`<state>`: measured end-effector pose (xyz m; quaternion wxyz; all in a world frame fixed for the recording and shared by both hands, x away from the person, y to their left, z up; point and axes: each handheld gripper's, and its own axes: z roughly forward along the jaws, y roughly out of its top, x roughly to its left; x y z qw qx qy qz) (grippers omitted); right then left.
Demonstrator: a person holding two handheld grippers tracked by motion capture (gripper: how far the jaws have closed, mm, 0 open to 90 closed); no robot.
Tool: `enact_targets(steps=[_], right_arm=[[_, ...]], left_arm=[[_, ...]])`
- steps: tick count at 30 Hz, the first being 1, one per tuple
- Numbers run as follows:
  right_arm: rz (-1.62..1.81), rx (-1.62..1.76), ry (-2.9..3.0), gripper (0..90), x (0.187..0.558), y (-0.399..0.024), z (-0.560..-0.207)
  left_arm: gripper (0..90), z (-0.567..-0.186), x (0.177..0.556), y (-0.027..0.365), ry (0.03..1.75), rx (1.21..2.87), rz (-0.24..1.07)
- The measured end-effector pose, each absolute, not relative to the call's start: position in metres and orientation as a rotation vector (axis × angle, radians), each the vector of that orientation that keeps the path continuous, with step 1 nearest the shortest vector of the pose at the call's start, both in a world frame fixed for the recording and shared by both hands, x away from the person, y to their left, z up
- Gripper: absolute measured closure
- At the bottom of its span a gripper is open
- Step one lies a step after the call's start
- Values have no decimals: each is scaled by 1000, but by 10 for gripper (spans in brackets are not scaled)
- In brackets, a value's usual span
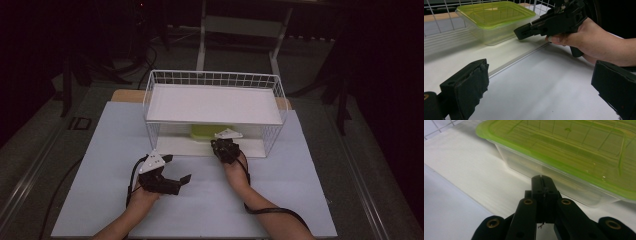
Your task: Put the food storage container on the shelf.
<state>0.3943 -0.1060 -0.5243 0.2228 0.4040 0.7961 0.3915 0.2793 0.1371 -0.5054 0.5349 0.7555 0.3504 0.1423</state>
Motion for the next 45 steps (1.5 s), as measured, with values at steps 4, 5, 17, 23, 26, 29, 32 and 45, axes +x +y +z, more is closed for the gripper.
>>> enact_targets(steps=[4,5,17,23,26,29,32,45], right_arm=[[1090,1090,2213,889,390,-108,-520],[1089,1079,2220,888,389,-109,-520],[1128,996,2285,816,370,-116,-508],[1189,983,2282,523,363,-120,-505],[1211,1009,2281,447,362,-121,-505],[1230,1036,2300,297,360,-123,-505],[1253,990,2317,183,358,-125,-506],[1344,935,2263,159,340,-146,-489]], left_arm=[[20,-505,280,138,845,1795,341],[20,-505,280,139,845,1796,343],[20,-506,280,139,852,1794,339],[20,-504,280,139,849,1783,329],[20,-504,280,139,843,1783,323],[20,-503,280,139,811,1767,289],[20,-502,281,137,783,1771,274],[20,-488,284,142,751,1767,260]])
